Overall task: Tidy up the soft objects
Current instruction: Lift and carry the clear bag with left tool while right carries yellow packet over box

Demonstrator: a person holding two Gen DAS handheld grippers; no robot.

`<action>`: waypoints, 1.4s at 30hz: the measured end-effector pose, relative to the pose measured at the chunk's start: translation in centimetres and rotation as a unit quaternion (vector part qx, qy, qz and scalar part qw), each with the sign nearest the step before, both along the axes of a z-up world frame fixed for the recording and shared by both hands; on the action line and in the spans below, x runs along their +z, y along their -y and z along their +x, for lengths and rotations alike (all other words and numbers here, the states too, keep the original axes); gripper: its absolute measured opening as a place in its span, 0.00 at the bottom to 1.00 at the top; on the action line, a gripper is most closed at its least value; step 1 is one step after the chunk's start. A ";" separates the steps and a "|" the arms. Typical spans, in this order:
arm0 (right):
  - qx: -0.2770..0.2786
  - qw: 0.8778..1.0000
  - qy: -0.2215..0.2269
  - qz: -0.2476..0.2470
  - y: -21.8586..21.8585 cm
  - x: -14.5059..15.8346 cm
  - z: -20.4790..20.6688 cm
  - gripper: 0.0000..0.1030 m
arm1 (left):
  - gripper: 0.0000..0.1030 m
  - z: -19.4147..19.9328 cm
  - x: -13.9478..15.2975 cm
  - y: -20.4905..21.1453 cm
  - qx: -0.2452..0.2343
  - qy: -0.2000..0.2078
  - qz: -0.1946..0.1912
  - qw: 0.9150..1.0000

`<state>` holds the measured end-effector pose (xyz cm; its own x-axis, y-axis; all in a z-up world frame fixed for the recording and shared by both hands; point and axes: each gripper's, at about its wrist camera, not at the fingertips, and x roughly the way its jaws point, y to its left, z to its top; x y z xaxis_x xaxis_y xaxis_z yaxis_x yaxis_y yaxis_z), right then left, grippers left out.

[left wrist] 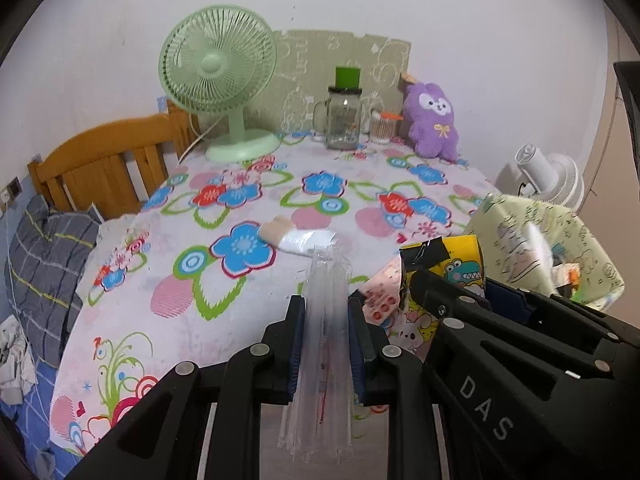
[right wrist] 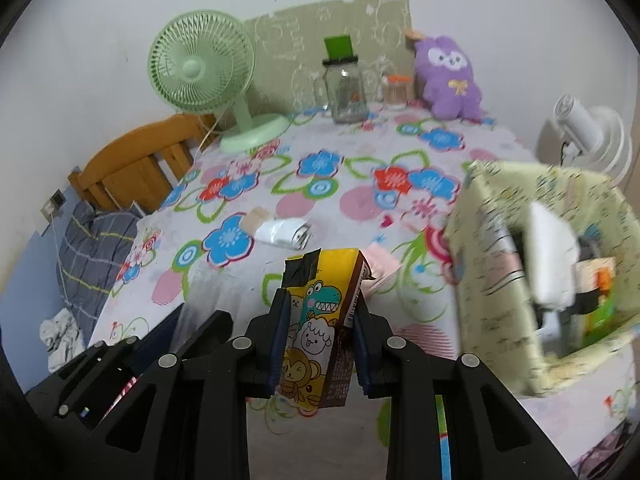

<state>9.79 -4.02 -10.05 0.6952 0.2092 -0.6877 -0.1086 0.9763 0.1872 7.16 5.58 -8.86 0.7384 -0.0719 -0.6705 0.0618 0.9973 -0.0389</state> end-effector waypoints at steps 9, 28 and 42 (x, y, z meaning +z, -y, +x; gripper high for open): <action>0.000 0.999 0.034 0.007 2.2 3.3 -2.4 0.30 | 0.18 -2.1 3.2 2.1 -0.007 0.035 0.012 0.999; -0.016 0.995 0.100 -0.002 7.3 9.1 -6.3 0.31 | 0.19 -4.8 8.4 7.1 -0.036 0.090 0.013 0.995; -0.034 0.993 0.111 -0.014 10.9 9.6 -5.3 0.30 | 0.19 -3.3 8.6 10.8 -0.062 0.100 0.001 0.993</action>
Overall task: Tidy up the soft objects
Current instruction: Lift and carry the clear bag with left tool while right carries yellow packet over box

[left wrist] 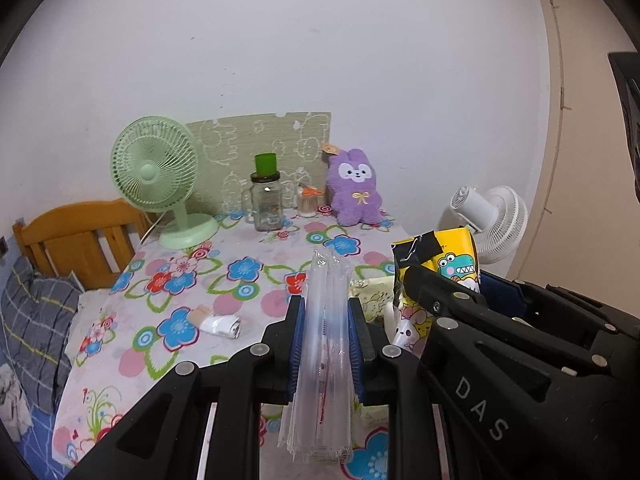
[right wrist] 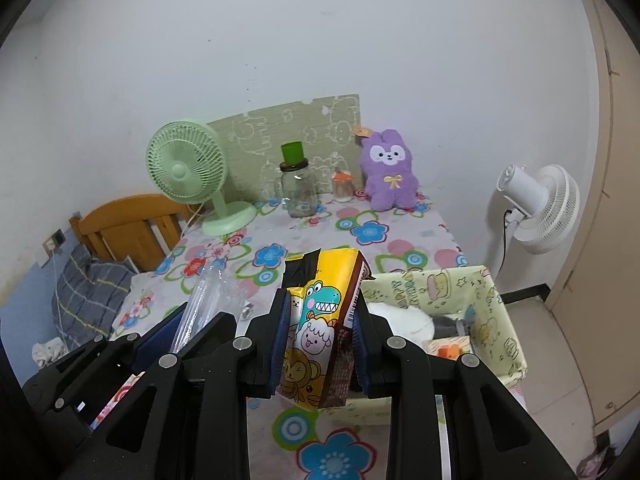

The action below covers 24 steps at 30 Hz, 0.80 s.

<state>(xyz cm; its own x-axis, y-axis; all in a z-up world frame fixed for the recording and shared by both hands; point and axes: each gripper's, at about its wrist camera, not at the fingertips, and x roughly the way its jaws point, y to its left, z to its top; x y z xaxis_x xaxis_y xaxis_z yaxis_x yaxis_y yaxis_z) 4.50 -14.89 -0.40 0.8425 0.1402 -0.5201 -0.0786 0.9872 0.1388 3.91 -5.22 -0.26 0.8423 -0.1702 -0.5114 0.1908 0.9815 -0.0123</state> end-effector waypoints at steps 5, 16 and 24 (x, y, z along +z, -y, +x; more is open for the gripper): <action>-0.015 1.000 0.003 0.002 1.9 -0.2 0.9 0.31 | 0.19 1.0 -0.2 1.8 -0.017 0.003 0.000 1.000; -0.041 0.999 -0.002 -0.011 5.8 -1.2 2.5 0.31 | 0.19 3.6 -1.4 5.6 -0.046 -0.015 -0.016 0.999; -0.053 0.999 -0.009 -0.004 8.3 -2.5 3.9 0.31 | 0.19 5.3 -2.7 7.9 -0.059 -0.025 -0.009 0.998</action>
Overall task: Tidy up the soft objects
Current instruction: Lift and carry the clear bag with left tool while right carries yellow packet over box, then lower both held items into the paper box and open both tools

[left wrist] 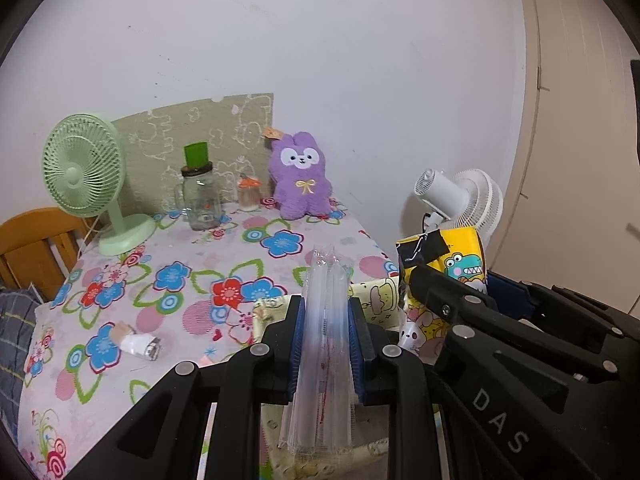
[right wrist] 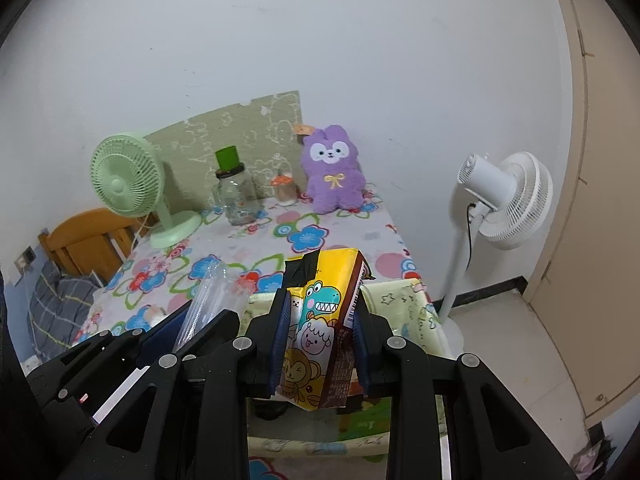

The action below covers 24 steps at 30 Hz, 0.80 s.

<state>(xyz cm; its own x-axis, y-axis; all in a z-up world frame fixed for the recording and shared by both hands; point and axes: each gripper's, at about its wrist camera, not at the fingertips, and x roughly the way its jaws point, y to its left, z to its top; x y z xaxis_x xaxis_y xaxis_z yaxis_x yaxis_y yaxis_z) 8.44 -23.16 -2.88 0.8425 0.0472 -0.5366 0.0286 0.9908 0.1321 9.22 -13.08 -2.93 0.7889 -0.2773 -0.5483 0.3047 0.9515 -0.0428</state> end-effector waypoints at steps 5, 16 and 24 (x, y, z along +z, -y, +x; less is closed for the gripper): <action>-0.007 1.000 -0.004 -0.004 1.0 -0.9 0.6 0.31 | 0.19 1.1 -1.0 0.8 -0.004 -0.012 0.000 1.000; -0.012 0.999 -0.034 0.007 2.2 -3.2 2.2 0.31 | 0.24 3.4 -3.5 2.7 -0.017 -0.052 0.019 0.998; 0.002 0.999 -0.044 0.017 2.3 -4.4 3.5 0.31 | 0.52 4.3 -4.5 2.7 -0.009 -0.073 0.047 0.996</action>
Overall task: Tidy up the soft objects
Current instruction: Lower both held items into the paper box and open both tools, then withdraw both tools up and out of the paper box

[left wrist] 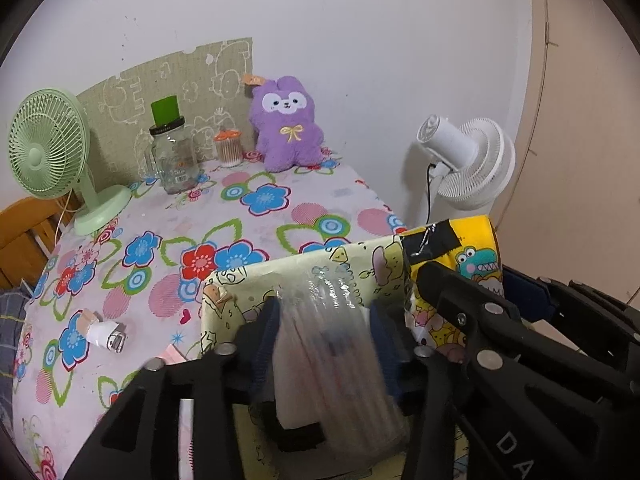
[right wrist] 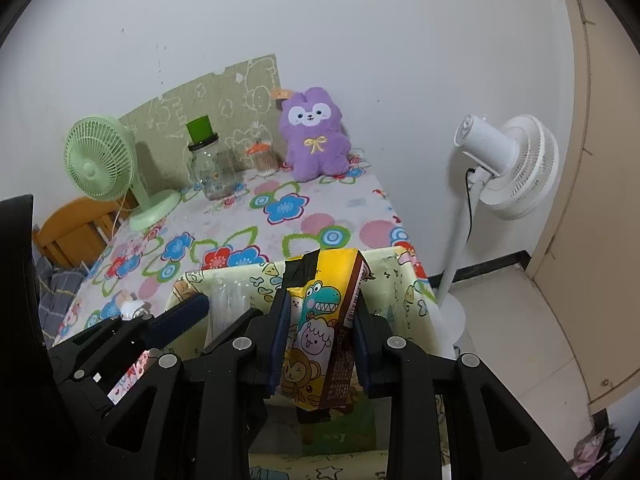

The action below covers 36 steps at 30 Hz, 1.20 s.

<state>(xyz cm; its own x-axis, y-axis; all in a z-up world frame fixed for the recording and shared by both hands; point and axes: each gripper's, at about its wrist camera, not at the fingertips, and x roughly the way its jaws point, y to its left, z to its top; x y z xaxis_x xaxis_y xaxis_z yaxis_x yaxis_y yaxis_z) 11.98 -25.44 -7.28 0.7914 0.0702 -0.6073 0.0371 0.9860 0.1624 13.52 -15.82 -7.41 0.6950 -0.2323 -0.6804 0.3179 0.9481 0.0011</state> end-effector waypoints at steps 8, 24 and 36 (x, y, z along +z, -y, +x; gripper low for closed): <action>0.006 1.000 -0.009 0.009 -0.1 -0.9 1.0 0.31 | 0.73 -0.1 -0.3 -0.4 0.006 -0.011 0.028 1.000; 0.007 1.000 0.006 0.001 -0.5 -0.3 -0.1 0.78 | 0.86 -1.4 0.4 -0.6 0.002 0.001 0.028 1.000; -0.007 0.999 0.032 -0.013 -1.1 2.2 -3.5 0.89 | 0.91 -4.7 2.9 -1.6 0.007 0.031 0.013 0.999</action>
<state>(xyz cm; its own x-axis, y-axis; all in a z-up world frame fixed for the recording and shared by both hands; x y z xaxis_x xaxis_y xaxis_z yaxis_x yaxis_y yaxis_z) 8.50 -24.33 -5.04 0.8296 0.0427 -0.5567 0.0421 0.9894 0.1387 8.84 -14.24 -4.55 0.7393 -0.2042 -0.6416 0.3028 0.9520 0.0459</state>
